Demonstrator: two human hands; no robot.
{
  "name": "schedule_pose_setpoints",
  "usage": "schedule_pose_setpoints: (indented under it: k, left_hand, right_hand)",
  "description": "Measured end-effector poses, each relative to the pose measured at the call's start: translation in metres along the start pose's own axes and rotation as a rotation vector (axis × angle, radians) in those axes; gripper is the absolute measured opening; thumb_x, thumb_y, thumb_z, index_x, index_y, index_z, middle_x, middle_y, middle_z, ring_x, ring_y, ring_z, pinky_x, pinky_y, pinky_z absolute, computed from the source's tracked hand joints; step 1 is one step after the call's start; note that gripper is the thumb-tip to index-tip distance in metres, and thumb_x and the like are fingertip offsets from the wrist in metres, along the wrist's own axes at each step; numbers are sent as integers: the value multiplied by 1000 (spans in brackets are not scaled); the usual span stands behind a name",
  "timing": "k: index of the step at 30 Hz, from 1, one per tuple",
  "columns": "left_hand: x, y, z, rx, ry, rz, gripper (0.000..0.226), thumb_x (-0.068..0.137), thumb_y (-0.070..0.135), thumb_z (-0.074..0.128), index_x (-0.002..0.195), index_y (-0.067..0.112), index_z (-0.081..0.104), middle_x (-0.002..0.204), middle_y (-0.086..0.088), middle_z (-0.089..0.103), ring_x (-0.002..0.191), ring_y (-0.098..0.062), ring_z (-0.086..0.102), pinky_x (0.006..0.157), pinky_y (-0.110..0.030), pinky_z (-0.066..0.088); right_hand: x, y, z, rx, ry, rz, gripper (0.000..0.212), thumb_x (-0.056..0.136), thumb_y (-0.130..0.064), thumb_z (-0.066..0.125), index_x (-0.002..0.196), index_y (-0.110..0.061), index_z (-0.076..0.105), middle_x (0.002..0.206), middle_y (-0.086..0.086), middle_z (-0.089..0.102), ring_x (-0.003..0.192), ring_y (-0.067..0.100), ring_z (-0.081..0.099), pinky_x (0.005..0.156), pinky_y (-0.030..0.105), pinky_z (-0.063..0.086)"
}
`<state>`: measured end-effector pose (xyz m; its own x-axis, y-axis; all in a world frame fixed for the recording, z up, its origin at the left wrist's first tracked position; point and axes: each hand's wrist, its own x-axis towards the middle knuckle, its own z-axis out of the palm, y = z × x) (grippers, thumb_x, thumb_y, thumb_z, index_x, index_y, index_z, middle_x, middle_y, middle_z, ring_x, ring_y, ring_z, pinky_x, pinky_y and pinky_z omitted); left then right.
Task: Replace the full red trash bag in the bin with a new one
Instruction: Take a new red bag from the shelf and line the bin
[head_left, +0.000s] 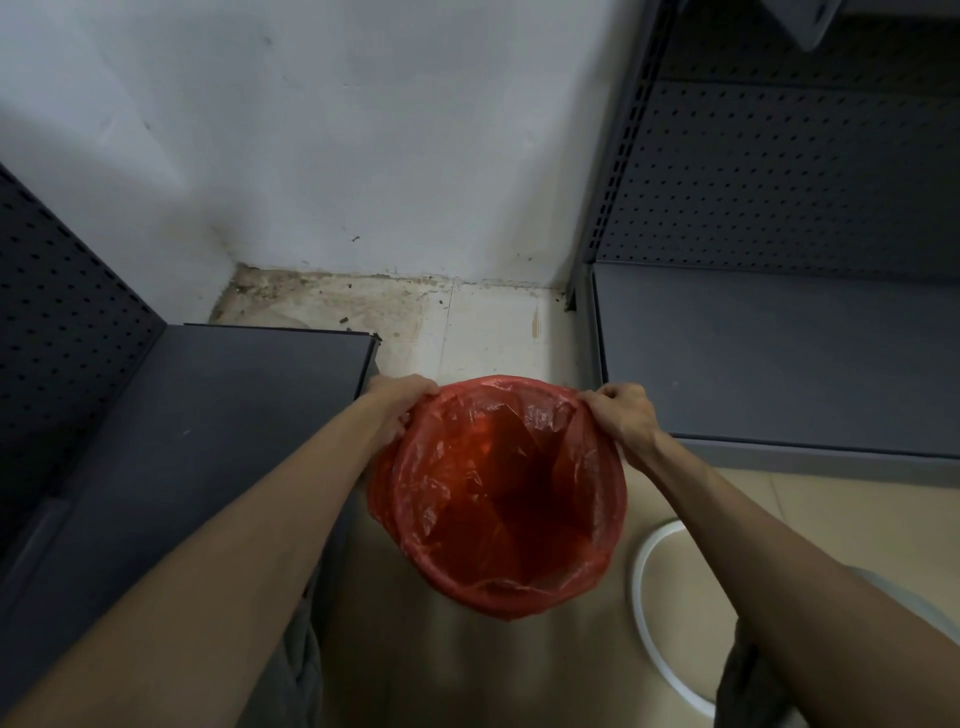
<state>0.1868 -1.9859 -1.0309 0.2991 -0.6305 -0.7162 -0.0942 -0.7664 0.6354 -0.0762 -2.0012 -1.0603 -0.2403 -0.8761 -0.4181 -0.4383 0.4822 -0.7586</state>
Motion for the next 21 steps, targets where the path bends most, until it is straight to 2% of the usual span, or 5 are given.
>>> schedule_pose_setpoints:
  k: [2,5,9,14,21]
  left_hand:
    - [-2,-6,-7,11,-26,2,27,77,19,72,98,5,64,61,1,54,43,-9,39,35,-20,31]
    - [-6,-15,-10,-30,0,141,26,85,15,70,108,3,71,78,-2,65,58,-12,51,46,-24,42]
    - [-22,-32,-15,353,179,607,31,96,30,58,124,17,66,122,1,59,106,-11,53,98,-34,46]
    - [-54,-57,-26,852,47,996,68,93,58,49,152,28,29,153,7,31,139,-8,27,110,-33,24]
    - [-76,-102,-46,1080,-154,892,135,61,94,53,150,32,-29,160,13,-26,149,-6,-12,123,-41,6]
  right_hand:
    - [-1,3,-6,38,-30,9,27,86,-30,66,81,-4,71,84,12,70,82,24,66,77,37,56]
    - [-9,6,-17,55,-134,-35,26,86,-33,66,95,-8,70,92,9,69,90,23,65,79,35,55]
    - [-29,9,-27,-73,-95,-211,43,88,-46,61,119,-16,60,114,3,62,100,22,60,86,34,49]
    - [-78,9,-42,-502,-32,-643,67,86,-62,52,138,-20,45,132,3,51,119,18,46,100,33,40]
    - [-122,48,-55,-794,-278,-715,120,66,-91,42,155,-22,-1,163,-3,5,147,14,14,120,28,14]
